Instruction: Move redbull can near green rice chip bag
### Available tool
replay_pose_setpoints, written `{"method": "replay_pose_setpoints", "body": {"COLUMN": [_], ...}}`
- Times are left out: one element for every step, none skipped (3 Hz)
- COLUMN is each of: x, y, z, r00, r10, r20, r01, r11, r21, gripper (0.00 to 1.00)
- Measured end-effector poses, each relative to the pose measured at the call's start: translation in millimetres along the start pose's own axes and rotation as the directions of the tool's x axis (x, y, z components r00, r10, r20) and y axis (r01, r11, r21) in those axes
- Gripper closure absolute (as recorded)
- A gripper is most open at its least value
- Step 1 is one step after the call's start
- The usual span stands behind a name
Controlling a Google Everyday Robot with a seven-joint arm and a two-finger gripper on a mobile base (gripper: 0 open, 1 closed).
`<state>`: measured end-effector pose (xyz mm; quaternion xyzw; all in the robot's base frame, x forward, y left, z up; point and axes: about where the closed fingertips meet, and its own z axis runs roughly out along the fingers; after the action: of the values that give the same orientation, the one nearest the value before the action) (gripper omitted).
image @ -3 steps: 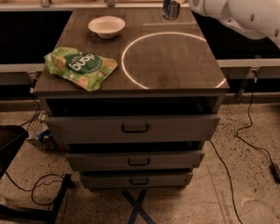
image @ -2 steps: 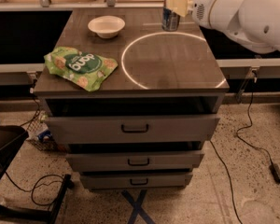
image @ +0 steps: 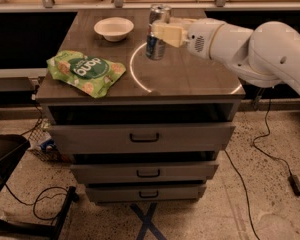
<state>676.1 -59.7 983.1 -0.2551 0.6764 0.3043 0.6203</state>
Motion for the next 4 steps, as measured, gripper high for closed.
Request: {"method": "replay_pose_setpoints", "body": {"x": [14.0,31.6,53.8,75.1], "y": [32.5,49.5,55.3,55.9], "z": [23.8,42.1,50.3,53.3], "r00": [1.0,0.993,0.983,0.98], "r10": [-0.022,-0.106,-0.155,-0.174], "r20": [-0.013,-0.061,-0.093,-0.097], "r01": [0.02,0.093,0.132,0.148], "r11": [0.9909,0.9781,0.9669,0.9618], "r21": [-0.133,-0.186,-0.218,-0.23], "gripper": [1.0,1.0,1.0,1.0]}}
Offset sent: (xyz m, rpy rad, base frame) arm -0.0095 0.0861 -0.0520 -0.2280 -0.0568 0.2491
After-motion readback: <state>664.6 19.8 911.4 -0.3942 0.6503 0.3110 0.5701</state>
